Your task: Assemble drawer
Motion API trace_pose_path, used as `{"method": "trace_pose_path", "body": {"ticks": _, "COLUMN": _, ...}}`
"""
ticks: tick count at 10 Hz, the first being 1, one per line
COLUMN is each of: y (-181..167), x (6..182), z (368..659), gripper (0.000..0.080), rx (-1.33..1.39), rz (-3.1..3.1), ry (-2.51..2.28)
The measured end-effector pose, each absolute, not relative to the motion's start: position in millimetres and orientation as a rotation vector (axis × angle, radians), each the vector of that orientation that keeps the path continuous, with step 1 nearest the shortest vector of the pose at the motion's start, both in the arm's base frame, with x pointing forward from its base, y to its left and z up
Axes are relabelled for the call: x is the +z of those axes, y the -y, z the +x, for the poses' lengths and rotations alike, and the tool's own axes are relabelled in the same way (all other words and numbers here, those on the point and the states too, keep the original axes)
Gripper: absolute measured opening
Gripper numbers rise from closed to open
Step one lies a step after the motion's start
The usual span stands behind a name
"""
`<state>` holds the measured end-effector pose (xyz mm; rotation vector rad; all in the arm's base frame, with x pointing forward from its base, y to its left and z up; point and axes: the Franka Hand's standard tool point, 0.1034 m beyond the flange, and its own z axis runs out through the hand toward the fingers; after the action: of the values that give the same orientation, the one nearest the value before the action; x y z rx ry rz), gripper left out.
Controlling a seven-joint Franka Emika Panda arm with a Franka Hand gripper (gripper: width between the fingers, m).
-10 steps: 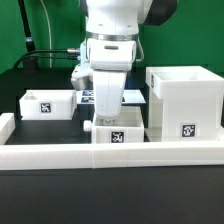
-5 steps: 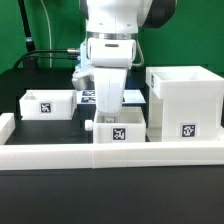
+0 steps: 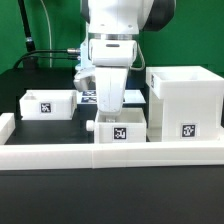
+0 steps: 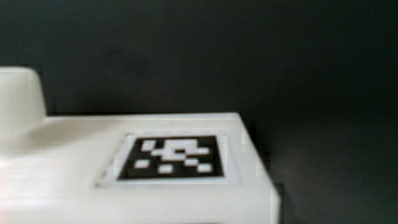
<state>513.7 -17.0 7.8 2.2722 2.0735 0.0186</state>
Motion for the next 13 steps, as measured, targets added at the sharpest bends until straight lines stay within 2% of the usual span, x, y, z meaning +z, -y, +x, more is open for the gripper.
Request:
{"method": "trace_pose_path", "body": {"ticks": 4, "y": 12.9, "x": 10.8, "z": 524.3, "gripper": 0.0044, "rx": 0.029, "rz": 2.264, "ry": -2.076}}
{"method": "trace_pose_path", "body": {"ticks": 13, "y": 9.7, "x": 10.2, "z": 529.1, "gripper": 0.0044, "rx": -0.013, "rz": 2.166, "ry": -2.138}}
